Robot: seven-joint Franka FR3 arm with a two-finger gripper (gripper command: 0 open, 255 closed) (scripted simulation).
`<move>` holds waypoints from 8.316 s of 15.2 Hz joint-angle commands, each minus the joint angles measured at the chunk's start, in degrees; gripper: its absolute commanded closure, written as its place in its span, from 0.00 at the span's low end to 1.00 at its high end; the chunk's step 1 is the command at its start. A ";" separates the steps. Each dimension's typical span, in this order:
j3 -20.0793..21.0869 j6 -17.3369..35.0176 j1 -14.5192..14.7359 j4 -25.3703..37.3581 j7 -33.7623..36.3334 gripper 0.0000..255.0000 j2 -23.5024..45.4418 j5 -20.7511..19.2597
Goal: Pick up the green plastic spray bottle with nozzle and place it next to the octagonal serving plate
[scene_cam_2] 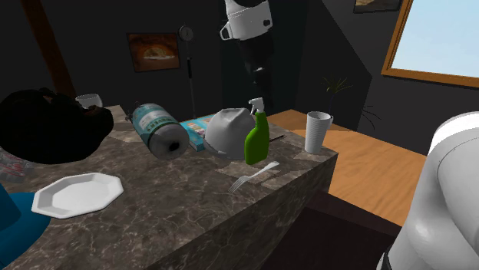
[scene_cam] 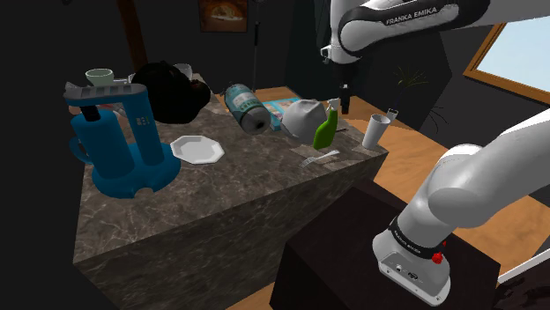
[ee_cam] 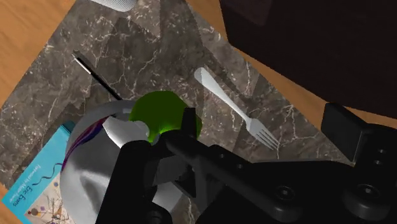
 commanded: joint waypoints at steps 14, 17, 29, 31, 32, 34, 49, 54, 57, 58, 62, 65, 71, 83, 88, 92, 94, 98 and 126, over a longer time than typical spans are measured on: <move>-3.69 22.07 1.87 2.80 -31.02 0.00 24.48 -15.74; -4.29 24.32 1.25 2.05 -30.65 0.00 25.75 -16.54; -4.73 26.15 0.73 1.70 -30.36 1.00 27.04 -17.14; -4.83 26.31 0.63 1.68 -30.44 1.00 27.11 -17.20; -4.83 26.52 0.60 2.21 -30.45 1.00 27.82 -17.07; -4.86 26.83 0.55 2.37 -30.38 1.00 28.27 -17.09; -4.16 18.09 1.27 4.25 -34.69 1.00 20.75 -15.23; -3.88 14.67 1.51 5.92 -36.41 1.00 18.68 -14.51; -3.70 12.62 1.65 7.07 -37.42 1.00 17.59 -14.11; -3.64 11.93 1.69 7.47 -37.75 1.00 17.25 -13.98; -3.40 9.21 1.86 9.22 -39.07 1.00 16.01 -13.50; -3.21 7.18 1.99 10.64 -40.05 1.00 15.21 -13.17; -2.84 3.14 2.21 13.82 -41.98 1.00 13.95 -12.57; -2.11 -4.84 2.59 21.42 -45.83 1.00 12.75 -11.63; -1.83 -8.14 2.72 25.11 -47.46 1.00 12.77 -11.35; -1.63 -10.78 2.80 28.29 -48.79 1.00 13.01 -11.16; -1.53 -12.10 2.84 29.96 -49.47 1.00 13.21 -11.09; -0.68 -13.99 3.43 31.76 -49.00 1.00 13.64 -10.74; 15.53 -17.14 19.02 43.51 -15.69 1.00 37.56 -2.32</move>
